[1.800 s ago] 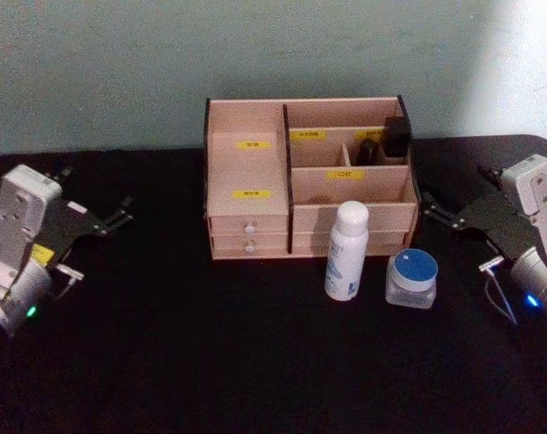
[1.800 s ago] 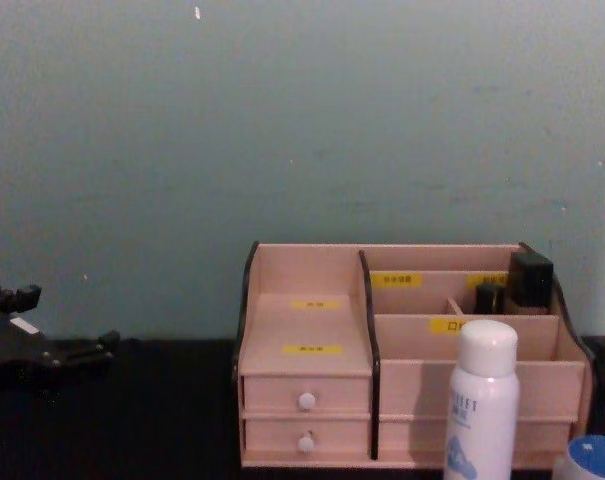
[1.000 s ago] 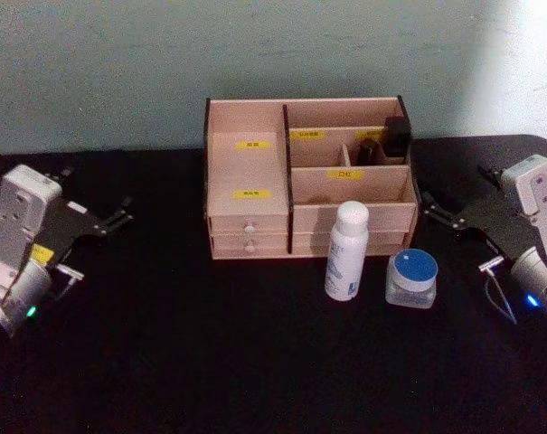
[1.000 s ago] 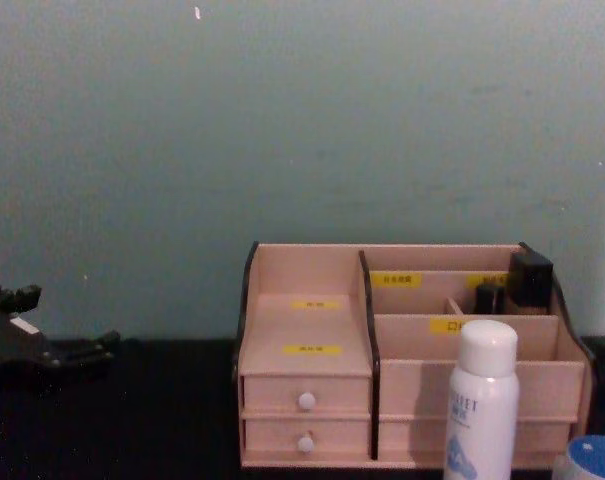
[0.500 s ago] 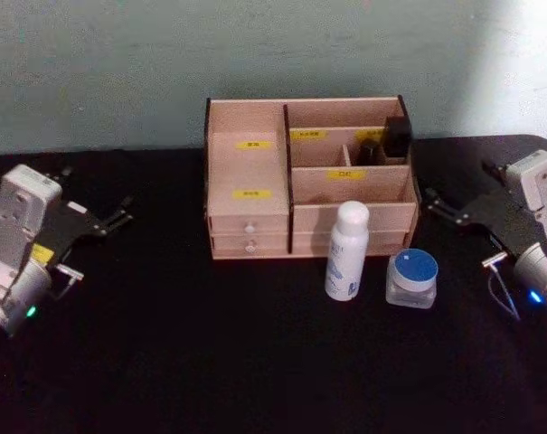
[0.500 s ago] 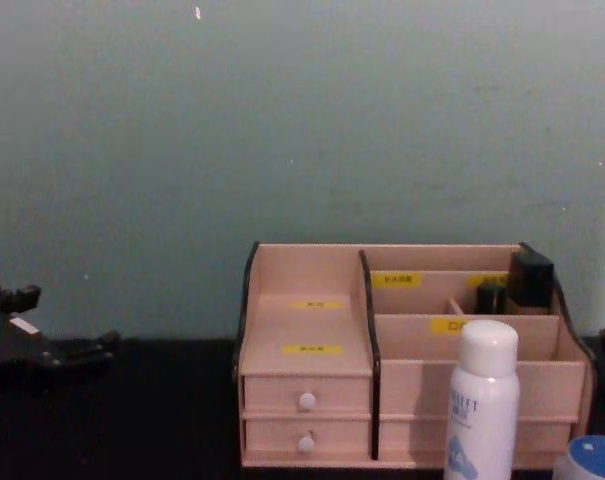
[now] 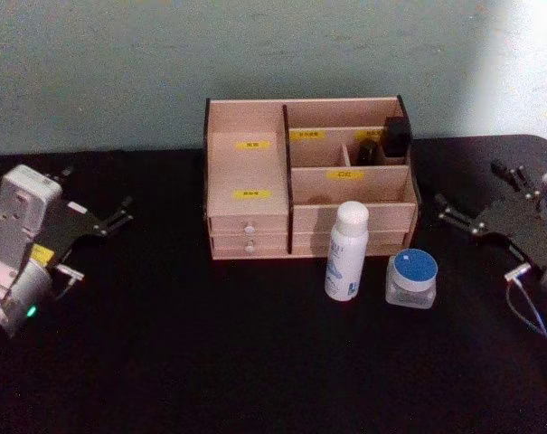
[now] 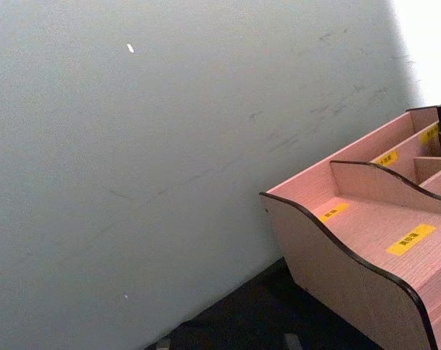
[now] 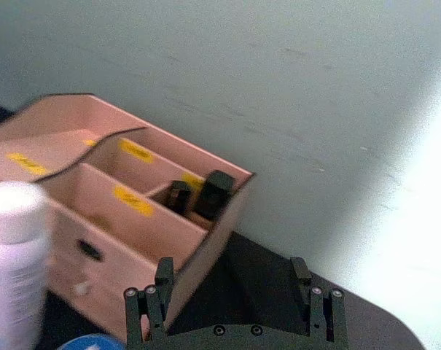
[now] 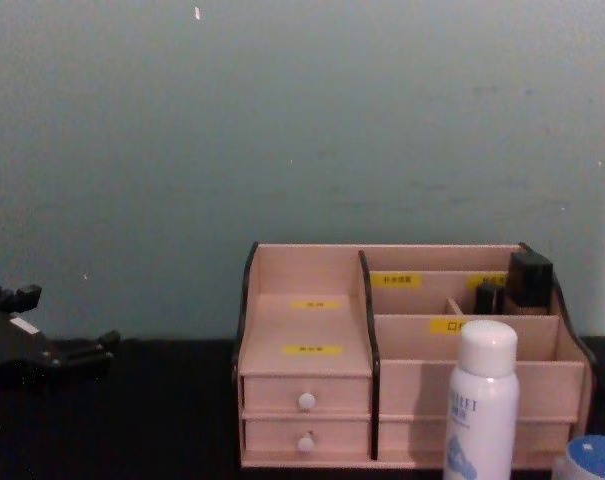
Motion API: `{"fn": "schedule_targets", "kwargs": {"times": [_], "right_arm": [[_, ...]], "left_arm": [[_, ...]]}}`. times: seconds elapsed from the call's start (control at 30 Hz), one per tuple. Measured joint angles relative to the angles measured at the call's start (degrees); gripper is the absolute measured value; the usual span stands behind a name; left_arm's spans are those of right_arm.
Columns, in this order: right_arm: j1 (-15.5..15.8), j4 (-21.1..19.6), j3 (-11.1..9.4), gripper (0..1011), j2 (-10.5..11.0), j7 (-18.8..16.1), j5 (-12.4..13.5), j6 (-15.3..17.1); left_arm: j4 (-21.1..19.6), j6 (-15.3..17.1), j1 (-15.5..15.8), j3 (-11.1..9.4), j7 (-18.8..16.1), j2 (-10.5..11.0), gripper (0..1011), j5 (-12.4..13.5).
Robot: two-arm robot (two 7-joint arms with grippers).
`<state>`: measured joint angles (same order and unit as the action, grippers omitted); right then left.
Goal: Pick up the facial cleanser and watermelon frost from the table and place them into the tiered storage box.
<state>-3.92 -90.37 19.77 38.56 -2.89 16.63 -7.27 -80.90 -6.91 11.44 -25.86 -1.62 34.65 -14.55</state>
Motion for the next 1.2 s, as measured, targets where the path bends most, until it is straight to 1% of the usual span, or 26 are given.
{"fn": "schedule_targets", "kwargs": {"times": [0.03, 0.2, 0.23, 0.4, 0.43, 0.53, 0.77, 1.0, 1.1, 1.2], "right_arm": [[1.12, -1.16, -0.29, 1003, 0.63, -0.97, 0.5, -0.26], [4.09, -4.27, -0.81, 1003, 2.0, -3.87, 2.08, -0.83], [4.89, -5.05, -0.81, 1003, 2.31, -5.06, 2.57, -1.01], [5.98, -6.13, -0.17, 1003, 2.58, -8.58, 3.5, -1.49], [6.0, -6.16, 0.17, 1003, 2.41, -9.75, 3.76, -1.53], [5.75, -5.91, 0.89, 1002, 1.72, -11.81, 4.32, -1.55], [4.45, -4.29, 1.97, 1003, -0.37, -14.58, 4.74, -1.44], [2.63, -1.75, 2.85, 1002, -2.66, -17.76, 5.56, -0.59], [1.55, -0.16, 3.19, 1003, -3.95, -19.21, 5.88, 0.0], [0.86, 0.89, 3.35, 1003, -4.79, -19.83, 5.91, 0.32]], "left_arm": [[0.0, 0.0, 0.0, 0.0, 0.0, 0.0, 1001, 0.0], [0.0, 0.0, 0.0, 0.0, 0.0, 0.0, 1001, 0.0], [0.0, 0.0, 0.0, 0.0, 0.0, 0.0, 1001, 0.0], [0.0, 0.0, 0.0, 0.0, 0.0, 0.0, 1001, 0.0], [0.0, 0.0, 0.0, 0.0, 0.0, 0.0, 1001, 0.0], [0.0, 0.0, 0.0, 0.0, 0.0, 0.0, 1001, 0.0], [0.0, 0.0, -0.01, 0.0, 0.0, 0.0, 1001, 0.0], [0.0, 0.0, 0.0, 0.0, 0.0, 0.0, 1001, 0.0], [0.0, 0.0, 0.0, 0.0, 0.0, 0.0, 1001, 0.0], [0.0, 0.0, 0.0, 0.0, 0.0, 0.0, 1001, 0.0]]}}
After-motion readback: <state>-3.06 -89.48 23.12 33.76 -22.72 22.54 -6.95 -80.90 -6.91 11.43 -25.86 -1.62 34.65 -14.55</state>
